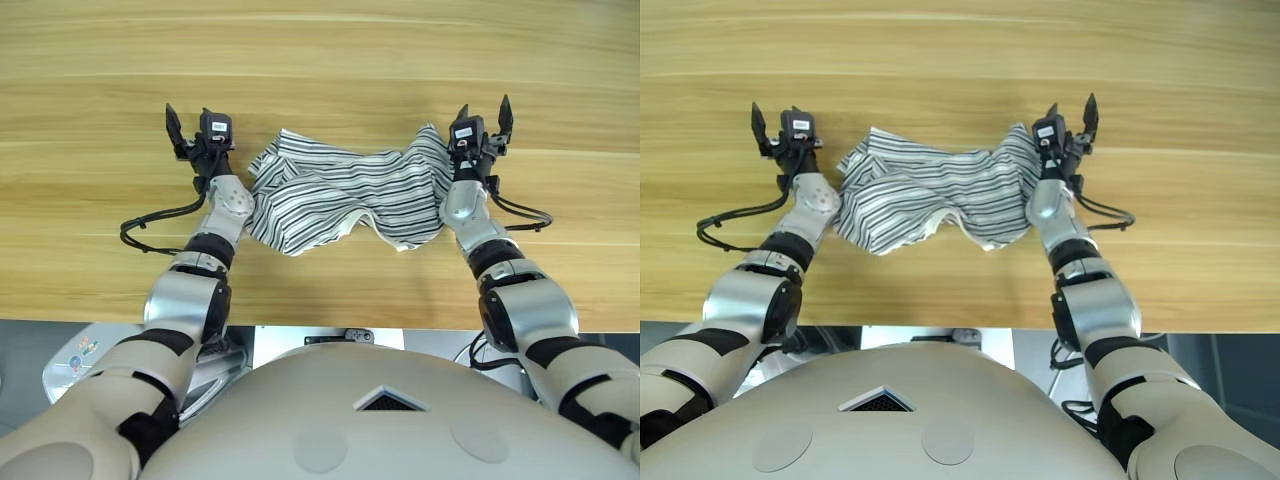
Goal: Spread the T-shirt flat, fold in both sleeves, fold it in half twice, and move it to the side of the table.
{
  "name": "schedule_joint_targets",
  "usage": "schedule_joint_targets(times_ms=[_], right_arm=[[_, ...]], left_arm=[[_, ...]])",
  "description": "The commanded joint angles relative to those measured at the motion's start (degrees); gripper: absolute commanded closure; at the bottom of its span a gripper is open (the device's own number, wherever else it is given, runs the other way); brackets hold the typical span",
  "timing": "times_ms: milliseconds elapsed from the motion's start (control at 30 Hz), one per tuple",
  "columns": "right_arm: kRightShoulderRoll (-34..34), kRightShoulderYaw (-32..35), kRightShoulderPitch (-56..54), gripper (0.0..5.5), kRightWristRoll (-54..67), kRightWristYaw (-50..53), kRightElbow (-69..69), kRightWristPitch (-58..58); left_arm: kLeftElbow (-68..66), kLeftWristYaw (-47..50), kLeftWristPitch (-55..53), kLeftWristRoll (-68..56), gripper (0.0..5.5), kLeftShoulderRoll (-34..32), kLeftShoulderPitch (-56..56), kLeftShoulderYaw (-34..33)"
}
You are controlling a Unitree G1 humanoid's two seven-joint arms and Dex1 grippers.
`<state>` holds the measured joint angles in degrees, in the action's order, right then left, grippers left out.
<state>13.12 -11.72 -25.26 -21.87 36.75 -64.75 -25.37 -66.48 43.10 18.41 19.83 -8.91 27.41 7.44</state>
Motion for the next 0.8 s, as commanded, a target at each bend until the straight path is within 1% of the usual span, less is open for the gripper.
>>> schedule_joint_targets(times_ms=[33, 267, 400, 600, 800], right_arm=[[-5.29, -2.44, 15.11, 2.28, -2.35, -1.63, -12.83, 7.35], [-5.38, -1.99, 15.11, 2.28, -2.0, -1.57, -12.87, 7.6], [-5.79, -0.5, 18.35, 2.28, -0.56, 1.69, -12.54, 6.61], [-6.32, -1.14, 21.32, 2.28, -1.65, 4.39, -11.91, 4.26], [-6.58, -1.58, 22.16, 2.28, -2.23, 5.7, -11.95, 3.82]], left_arm=[[-11.18, -1.43, -6.69, 1.84, 2.16, 7.0, -14.4, 2.36], [-11.28, -2.12, -6.96, 2.12, 2.16, 6.99, -13.71, 2.61], [-11.24, -3.68, -6.41, 3.98, 2.16, 6.88, -12.99, 4.72], [-10.52, -1.42, -4.36, 4.19, 2.16, 5.88, -15.95, 5.54], [-10.27, -1.09, -3.44, 4.06, 2.16, 5.63, -16.83, 5.52]])
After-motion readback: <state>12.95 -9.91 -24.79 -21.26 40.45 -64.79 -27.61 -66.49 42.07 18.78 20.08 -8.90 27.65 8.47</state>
